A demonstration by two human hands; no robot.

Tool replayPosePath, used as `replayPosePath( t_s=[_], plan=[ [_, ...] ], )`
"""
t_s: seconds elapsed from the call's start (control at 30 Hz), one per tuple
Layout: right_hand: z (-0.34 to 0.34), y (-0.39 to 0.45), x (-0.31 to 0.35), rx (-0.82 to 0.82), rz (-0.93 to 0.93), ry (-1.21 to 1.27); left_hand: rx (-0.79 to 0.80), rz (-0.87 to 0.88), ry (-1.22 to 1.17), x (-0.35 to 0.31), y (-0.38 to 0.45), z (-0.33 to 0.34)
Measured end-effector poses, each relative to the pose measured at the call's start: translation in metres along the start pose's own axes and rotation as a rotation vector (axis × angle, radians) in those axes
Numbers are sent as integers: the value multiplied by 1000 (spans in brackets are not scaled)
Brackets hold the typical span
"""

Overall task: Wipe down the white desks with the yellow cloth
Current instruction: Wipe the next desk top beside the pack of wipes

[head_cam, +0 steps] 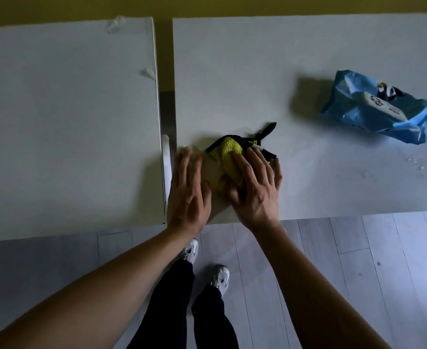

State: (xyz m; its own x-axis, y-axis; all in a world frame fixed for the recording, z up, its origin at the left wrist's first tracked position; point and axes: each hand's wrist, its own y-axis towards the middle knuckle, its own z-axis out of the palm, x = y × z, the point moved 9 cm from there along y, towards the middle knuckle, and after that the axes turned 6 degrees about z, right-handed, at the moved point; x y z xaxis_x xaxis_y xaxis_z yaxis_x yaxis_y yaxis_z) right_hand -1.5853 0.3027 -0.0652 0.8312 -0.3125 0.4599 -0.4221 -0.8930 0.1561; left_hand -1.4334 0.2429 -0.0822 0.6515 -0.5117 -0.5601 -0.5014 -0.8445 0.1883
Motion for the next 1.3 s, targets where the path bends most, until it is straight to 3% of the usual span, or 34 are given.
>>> replayPosePath(
  t_s=[0.57,0.67,0.73,0.83,1.0,1.1,1.3],
  plan=[
    [-11,6,-3,20,-123,105,-6,-12,29,-14,0,14],
    [-27,11,-12,-11,-22,212,3,17,5,-9,4,15],
    [-55,18,-25,-124,72,251,7,61,16,-7,5,14],
    [-98,22,-60,-319,100,72,-12,68,9,-10,4,9],
    [-64,12,-126,-183,155,-100,13,107,38,-6,4,3],
    [-38,13,-88,-154,137,-61,55,108,45,2,9,-15],
    [29,-23,74,-16,-77,58,39,90,139,17,5,-47]
  ],
)
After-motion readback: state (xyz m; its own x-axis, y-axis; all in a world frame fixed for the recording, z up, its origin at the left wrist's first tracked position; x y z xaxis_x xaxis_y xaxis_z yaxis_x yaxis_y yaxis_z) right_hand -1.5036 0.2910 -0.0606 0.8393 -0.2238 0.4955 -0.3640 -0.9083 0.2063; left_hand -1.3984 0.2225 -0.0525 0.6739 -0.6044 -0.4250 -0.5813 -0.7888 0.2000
